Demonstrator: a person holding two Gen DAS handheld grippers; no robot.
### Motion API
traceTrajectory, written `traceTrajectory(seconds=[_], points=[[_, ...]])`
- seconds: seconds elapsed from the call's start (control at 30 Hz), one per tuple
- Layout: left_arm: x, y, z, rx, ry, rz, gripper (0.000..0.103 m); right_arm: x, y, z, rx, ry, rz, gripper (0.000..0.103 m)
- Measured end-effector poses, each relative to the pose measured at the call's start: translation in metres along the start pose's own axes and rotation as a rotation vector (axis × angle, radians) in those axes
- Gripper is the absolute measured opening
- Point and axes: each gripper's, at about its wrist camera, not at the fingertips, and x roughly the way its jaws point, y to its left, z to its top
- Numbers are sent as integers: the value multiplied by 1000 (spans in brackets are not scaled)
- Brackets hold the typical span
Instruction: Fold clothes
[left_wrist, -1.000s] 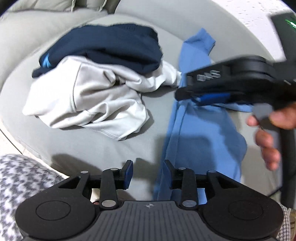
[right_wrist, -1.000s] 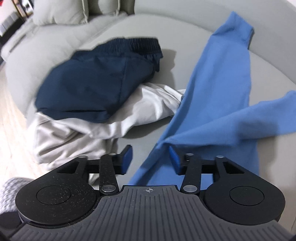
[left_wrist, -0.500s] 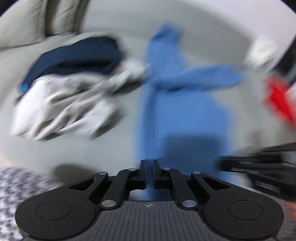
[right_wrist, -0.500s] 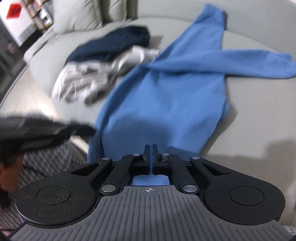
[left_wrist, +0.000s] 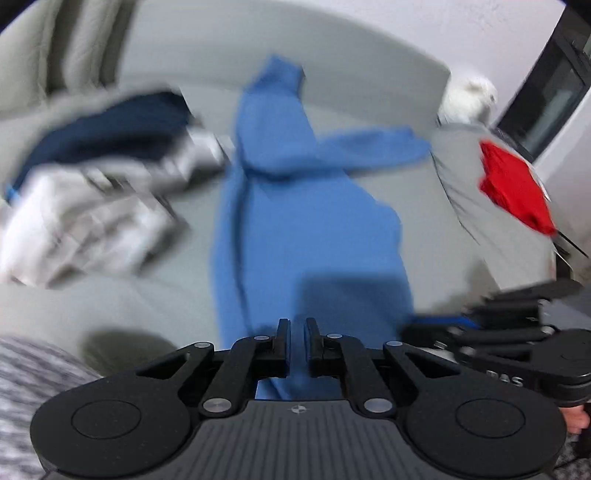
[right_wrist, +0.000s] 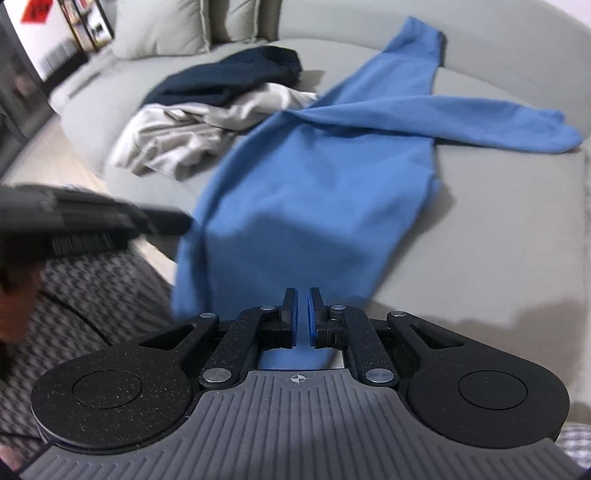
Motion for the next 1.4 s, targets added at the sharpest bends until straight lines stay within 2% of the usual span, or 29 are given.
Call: traceTrajectory(seconds=[0.03, 0.1, 0.13, 0.17, 0.3, 0.33, 0.4, 0.43, 0.5, 0.57, 0.6, 0.67, 0.77, 0.83, 0.87, 0.93, 1.0, 1.07, 1.1, 1.2, 1.27, 1.33, 1.4], points=[[10, 9, -1, -56, 24, 24, 6, 3, 1, 0, 5, 2, 6, 11], [17, 29, 1, -146, 18, 151, 6, 19, -3, -1, 38, 15, 14, 11], [19, 35, 3, -179, 26, 174, 6, 26, -4, -2, 47, 27, -2, 10], [22, 44, 3, -229, 54, 226, 6, 29, -7, -5, 52, 33, -16, 0], [21, 43, -3, -181, 92, 431, 5, 24, -16, -9, 83, 55, -55, 0], [19, 40, -4, -174, 88, 449, 5, 19, -15, -9, 67, 62, -94, 0], [2, 41, -10, -198, 35, 392, 5, 12, -12, -11, 34, 73, -172, 10], [-7, 41, -13, -211, 9, 362, 5, 7, -12, -14, 15, 63, -200, 10], [-30, 33, -19, -186, -98, 204, 4, -1, -13, -14, 35, 33, -159, 10], [-33, 23, -19, -141, -122, 117, 6, -5, -14, -13, 65, -5, -101, 10], [-29, 11, -21, -73, -96, 64, 6, -5, -12, -11, 68, -21, -81, 10], [-16, -3, -21, -15, -62, 63, 6, 1, -6, -6, 67, -39, -47, 10], [-3, -10, -20, -11, -23, 88, 10, 10, -1, -1, 64, -56, -40, 11], [7, -16, -14, -25, 20, 147, 12, 24, -4, -2, 71, -15, -86, 10], [9, -17, -11, -19, 36, 167, 10, 26, -6, -4, 77, 5, -106, 0], [-7, -29, -11, 65, 20, 224, 10, 20, -12, -6, 114, 23, -116, 1], [-17, -40, -4, 101, -45, 209, 11, 8, -15, -5, 128, 4, -124, 11], [-20, -51, 9, 130, -127, 188, 14, -7, -20, 4, 150, -68, -118, 12], [-22, -59, 13, 174, -191, 202, 15, -12, -23, 8, 173, -98, -107, 12], [-23, -79, 23, 280, -353, 242, 31, -21, -36, 27, 259, -223, -97, 16], [-15, -88, 32, 306, -399, 269, 37, -22, -46, 44, 318, -317, -101, 31], [13, -91, 57, 296, -392, 278, 41, -17, -56, 56, 375, -354, -107, 32], [26, -90, 67, 283, -373, 292, 41, -9, -70, 66, 446, -366, -97, 34]])
